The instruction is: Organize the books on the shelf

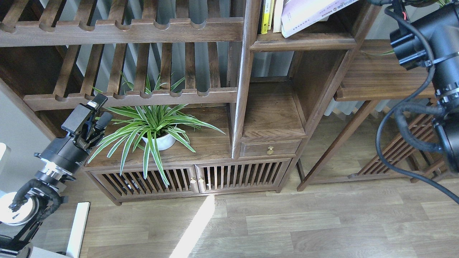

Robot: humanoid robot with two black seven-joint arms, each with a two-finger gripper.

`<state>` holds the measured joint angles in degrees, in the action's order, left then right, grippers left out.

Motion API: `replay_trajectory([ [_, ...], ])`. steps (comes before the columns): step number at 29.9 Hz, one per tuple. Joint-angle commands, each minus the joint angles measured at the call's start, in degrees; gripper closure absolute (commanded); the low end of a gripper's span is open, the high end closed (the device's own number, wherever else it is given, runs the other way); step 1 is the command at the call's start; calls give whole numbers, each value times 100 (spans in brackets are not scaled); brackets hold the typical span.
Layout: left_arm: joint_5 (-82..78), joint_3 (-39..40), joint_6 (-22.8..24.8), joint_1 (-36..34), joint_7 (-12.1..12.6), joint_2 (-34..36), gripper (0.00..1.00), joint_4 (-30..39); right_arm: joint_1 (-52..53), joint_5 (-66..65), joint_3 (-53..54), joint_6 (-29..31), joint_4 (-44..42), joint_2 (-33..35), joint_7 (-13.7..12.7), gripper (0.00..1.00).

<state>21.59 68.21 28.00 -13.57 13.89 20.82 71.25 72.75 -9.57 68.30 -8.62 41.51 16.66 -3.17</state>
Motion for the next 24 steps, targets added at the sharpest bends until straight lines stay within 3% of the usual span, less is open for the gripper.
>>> replay_trajectory([
  [1, 3, -10, 0, -40, 0, -8, 2, 12, -243, 7, 17, 0, 251, 30, 0, 13],
  [9, 3, 26, 0, -163, -9, -8, 2, 73, -753, 25, 245, 9, 972, 100, 0, 3],
  [24, -41, -36, 0, -673, -9, -113, 2, 56, -1658, 25, 913, 254, 2413, 91, 0, 1],
])
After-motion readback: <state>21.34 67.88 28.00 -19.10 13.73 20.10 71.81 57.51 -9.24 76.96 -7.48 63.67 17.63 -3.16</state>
